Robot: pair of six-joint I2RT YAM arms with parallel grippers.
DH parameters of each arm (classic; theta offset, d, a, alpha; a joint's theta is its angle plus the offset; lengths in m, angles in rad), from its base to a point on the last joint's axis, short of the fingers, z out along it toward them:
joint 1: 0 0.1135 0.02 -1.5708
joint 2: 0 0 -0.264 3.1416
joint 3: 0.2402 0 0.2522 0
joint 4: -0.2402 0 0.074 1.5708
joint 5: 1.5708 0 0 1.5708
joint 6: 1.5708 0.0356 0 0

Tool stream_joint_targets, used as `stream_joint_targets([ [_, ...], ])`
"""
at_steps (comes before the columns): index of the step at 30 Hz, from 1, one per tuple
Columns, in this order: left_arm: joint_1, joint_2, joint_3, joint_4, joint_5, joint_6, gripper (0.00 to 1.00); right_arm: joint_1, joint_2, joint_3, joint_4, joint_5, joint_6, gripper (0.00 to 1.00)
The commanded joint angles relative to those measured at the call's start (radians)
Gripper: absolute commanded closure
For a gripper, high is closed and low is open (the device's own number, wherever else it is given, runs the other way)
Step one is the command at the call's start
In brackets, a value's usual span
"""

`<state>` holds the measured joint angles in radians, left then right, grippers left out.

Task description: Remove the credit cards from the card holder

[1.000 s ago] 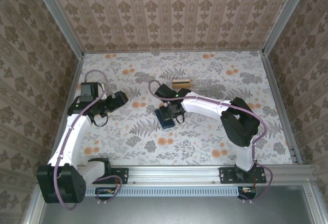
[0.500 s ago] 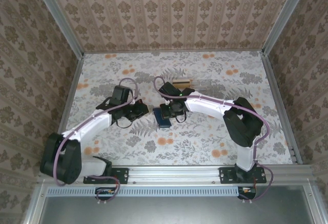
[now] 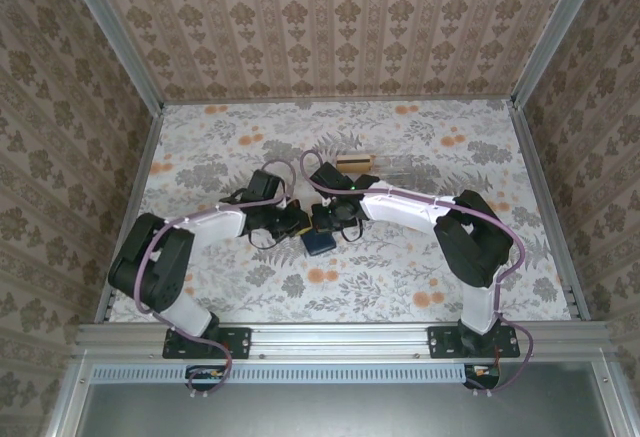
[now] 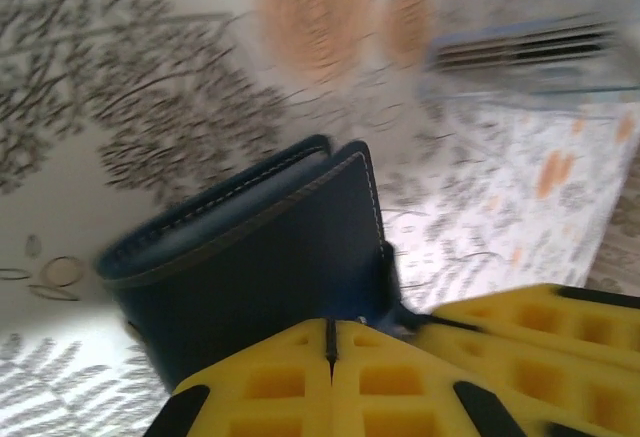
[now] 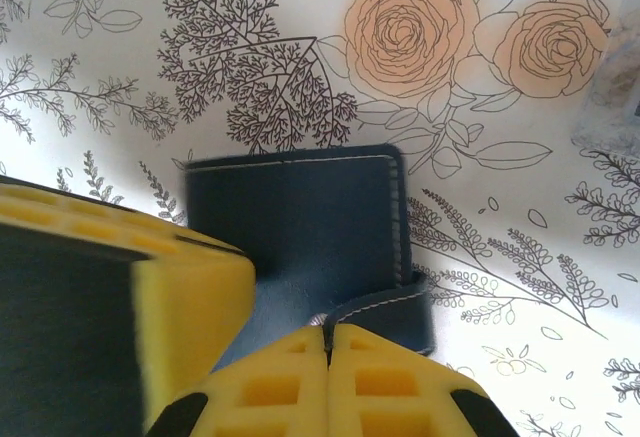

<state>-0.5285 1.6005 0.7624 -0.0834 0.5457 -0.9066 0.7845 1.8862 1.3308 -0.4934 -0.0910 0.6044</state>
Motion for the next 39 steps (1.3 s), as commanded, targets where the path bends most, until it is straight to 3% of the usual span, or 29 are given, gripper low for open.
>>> stream_joint_targets([
  [1, -0.005, 0.048, -0.006, -0.055, -0.019, 0.046, 1.00, 0.004, -0.022, -0.020, 0.032, -0.015, 0.027, 1.00],
  [8, 0.001, 0.031, 0.020, -0.129, -0.059, 0.107, 1.00, -0.010, -0.070, -0.052, 0.044, -0.024, 0.040, 1.00],
  [9, 0.005, 0.002, 0.030, -0.150, -0.074, 0.117, 0.96, -0.011, -0.080, -0.056, 0.046, -0.032, 0.043, 1.00],
  [12, 0.034, -0.107, 0.064, -0.229, -0.132, 0.148, 0.52, -0.015, -0.112, -0.065, 0.061, -0.061, 0.056, 1.00],
  [13, 0.050, -0.148, 0.076, -0.256, -0.151, 0.158, 0.42, -0.016, -0.125, -0.065, 0.068, -0.074, 0.059, 1.00],
  [16, 0.113, -0.253, 0.102, -0.323, -0.190, 0.187, 0.18, -0.015, -0.160, -0.058, 0.094, -0.126, 0.070, 1.00],
  [18, 0.146, -0.305, 0.119, -0.358, -0.209, 0.203, 0.08, -0.013, -0.189, -0.055, 0.117, -0.151, 0.079, 1.00],
  [27, 0.181, -0.372, 0.107, -0.391, -0.209, 0.232, 0.02, -0.034, -0.289, -0.161, 0.135, -0.129, 0.127, 1.00],
  [39, 0.145, -0.348, 0.068, -0.374, -0.193, 0.233, 0.07, -0.142, -0.475, -0.430, -0.023, 0.108, 0.123, 1.00],
])
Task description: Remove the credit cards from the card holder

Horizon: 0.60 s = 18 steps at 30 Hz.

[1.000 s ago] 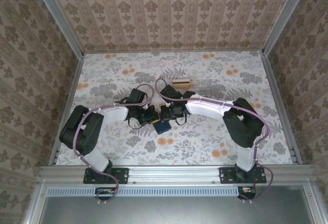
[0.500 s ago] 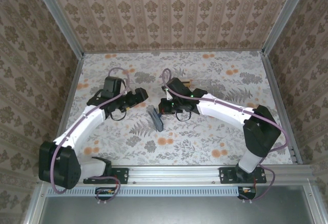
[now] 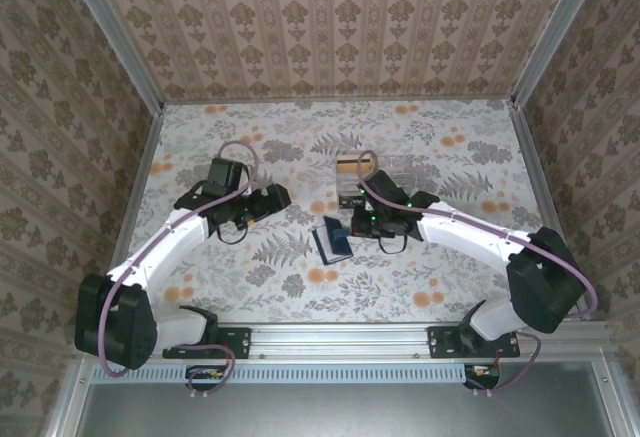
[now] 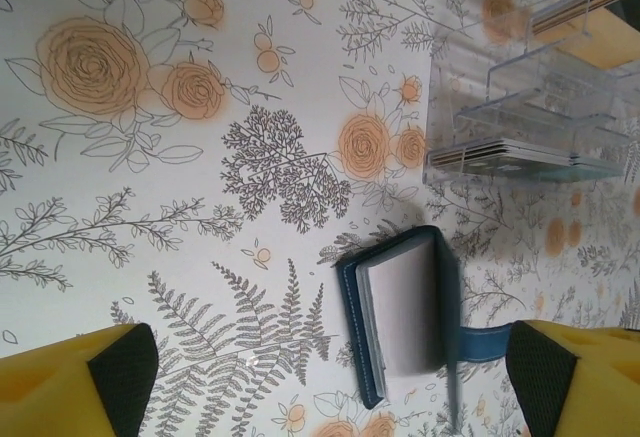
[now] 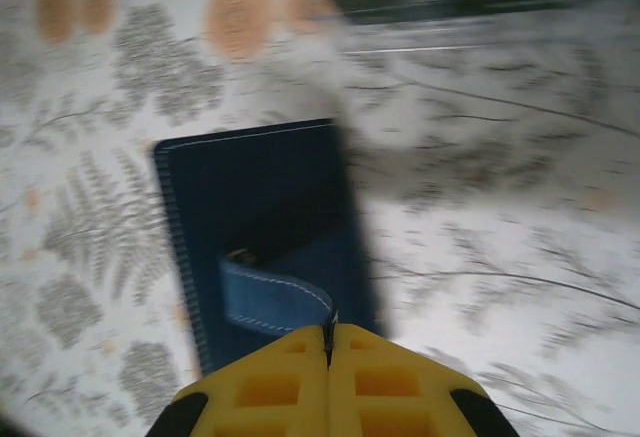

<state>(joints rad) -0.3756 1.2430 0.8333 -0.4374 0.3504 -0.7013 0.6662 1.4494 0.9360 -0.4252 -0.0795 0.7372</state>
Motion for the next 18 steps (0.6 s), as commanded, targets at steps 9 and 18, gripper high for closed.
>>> stream_joint_targets([
  [9, -0.026, 0.041, 0.030, -0.041, -0.003, 0.052, 0.08, -0.091, 0.013, -0.095, -0.223, 0.320, -0.080, 1.00],
  [18, -0.058, 0.041, 0.041, -0.046, -0.008, 0.057, 0.08, -0.099, 0.048, -0.087, -0.199, 0.260, -0.113, 0.91],
])
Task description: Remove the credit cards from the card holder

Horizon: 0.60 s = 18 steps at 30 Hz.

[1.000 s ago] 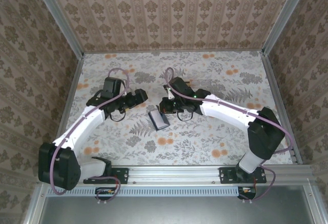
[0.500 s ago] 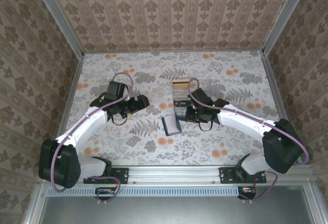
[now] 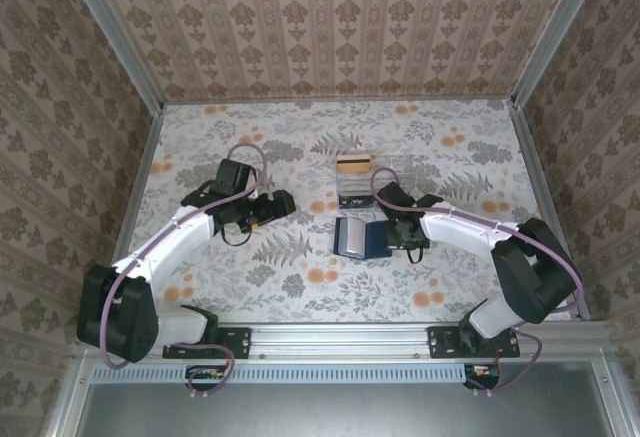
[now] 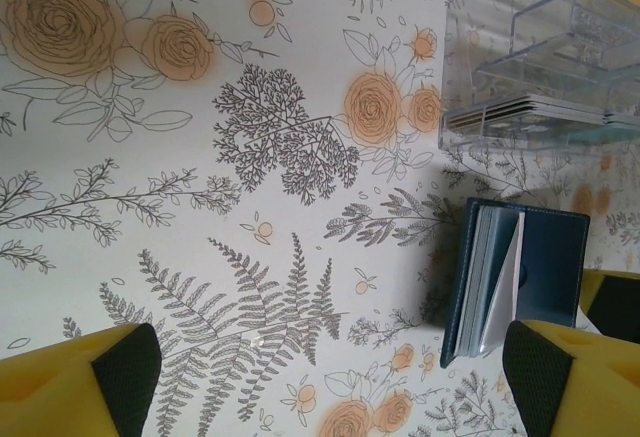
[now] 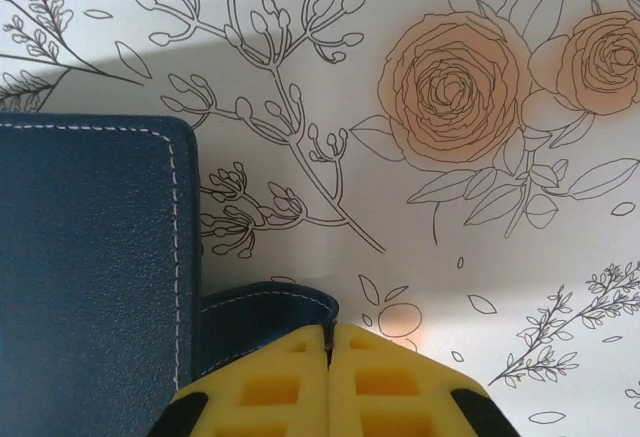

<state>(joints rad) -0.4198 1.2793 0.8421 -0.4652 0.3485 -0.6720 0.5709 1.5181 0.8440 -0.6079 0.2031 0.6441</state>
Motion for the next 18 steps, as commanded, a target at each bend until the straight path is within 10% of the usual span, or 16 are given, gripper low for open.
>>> stream_joint_targets([
  [1, -0.021, 0.005, 0.033, -0.019, -0.008, 0.029, 0.08, -0.003, -0.033, 0.007, -0.011, -0.036, -0.015, 0.87],
  [18, -0.085, 0.049, 0.065, -0.001, -0.013, 0.040, 0.10, -0.002, -0.186, 0.133, -0.102, -0.129, 0.070, 0.39],
])
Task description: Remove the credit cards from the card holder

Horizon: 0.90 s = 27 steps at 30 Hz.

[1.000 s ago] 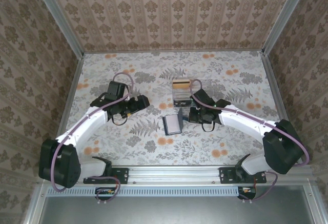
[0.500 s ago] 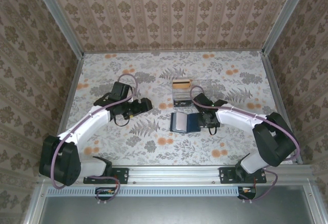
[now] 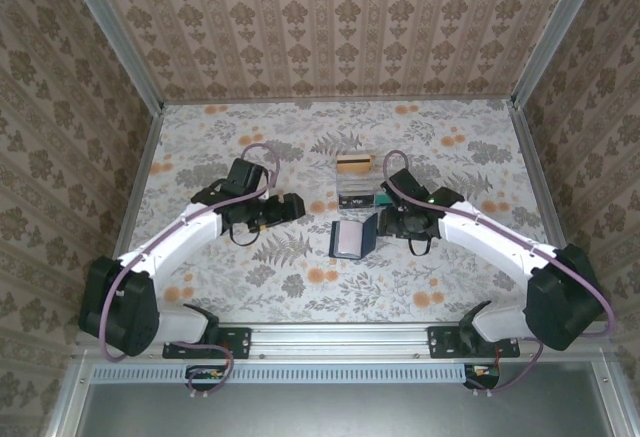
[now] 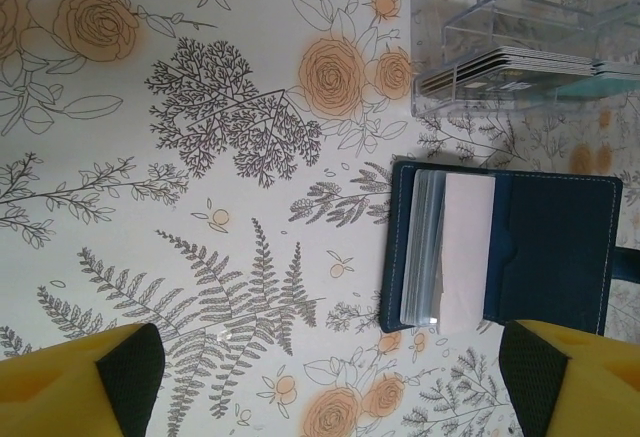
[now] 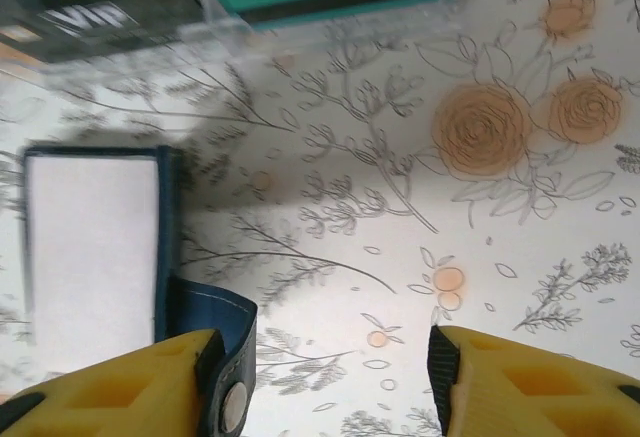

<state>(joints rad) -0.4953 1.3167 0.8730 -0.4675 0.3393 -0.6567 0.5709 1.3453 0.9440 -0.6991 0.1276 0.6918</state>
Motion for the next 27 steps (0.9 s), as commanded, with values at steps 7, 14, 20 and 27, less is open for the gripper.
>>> stream_joint_targets([
  [7, -0.019, 0.024, 0.040, 0.002, 0.001, 0.028, 0.10, 0.039, 0.154, 0.121, 0.078, -0.157, 0.017, 0.30],
  [14, -0.020, 0.018, 0.035, -0.004, 0.000, 0.031, 0.11, 0.049, 0.239, 0.150, 0.026, -0.110, 0.011, 0.54],
  [20, -0.023, 0.028, 0.029, 0.006, 0.003, 0.025, 0.14, 0.048, 0.227, 0.082, 0.058, -0.120, -0.013, 0.78],
  [27, -0.023, 0.044, 0.034, -0.009, -0.001, 0.031, 0.18, 0.048, 0.231, -0.011, 0.295, -0.264, 0.003, 0.99],
])
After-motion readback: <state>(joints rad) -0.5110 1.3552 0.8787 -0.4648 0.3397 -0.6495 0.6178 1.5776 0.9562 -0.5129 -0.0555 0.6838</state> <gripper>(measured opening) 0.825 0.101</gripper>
